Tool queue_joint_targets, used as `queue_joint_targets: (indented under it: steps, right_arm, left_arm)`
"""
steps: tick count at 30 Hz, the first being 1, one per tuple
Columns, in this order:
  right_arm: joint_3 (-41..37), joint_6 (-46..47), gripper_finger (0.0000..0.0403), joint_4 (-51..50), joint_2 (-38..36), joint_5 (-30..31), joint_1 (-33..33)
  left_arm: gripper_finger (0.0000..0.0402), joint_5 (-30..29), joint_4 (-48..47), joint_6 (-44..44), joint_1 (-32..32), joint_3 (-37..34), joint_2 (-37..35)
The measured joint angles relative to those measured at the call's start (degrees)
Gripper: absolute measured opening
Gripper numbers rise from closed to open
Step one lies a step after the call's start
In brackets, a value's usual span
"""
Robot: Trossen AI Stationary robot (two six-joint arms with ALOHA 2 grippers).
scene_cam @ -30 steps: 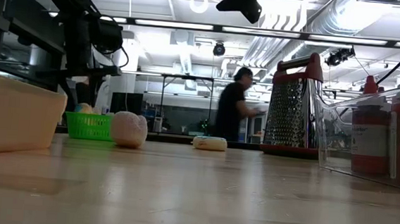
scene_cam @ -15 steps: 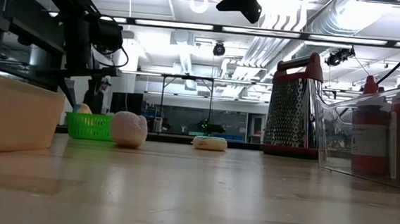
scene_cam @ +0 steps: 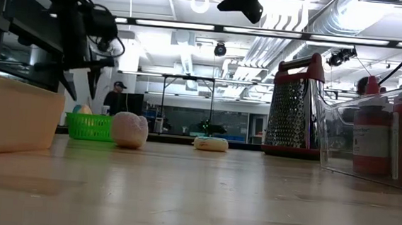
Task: Pick & Place Food Item
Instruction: Put the light blue donut into the green basket
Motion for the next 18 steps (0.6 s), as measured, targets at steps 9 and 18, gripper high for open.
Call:
queue_joint_targets:
  steps: [9, 18]
  right_arm:
    - [0.0, 0.0, 0.0179, 0.0, 0.0, 0.0, 0.0]
    - [0.0, 0.0, 0.0179, 0.0, 0.0, 0.0, 0.0]
  left_arm:
    - [0.0195, 2.4, 3.9, 7.6, -2.0, 0.0, -6.9]
    - [0.0195, 4.2, 11.9, 16.1, -11.4, 0.0, -7.1]
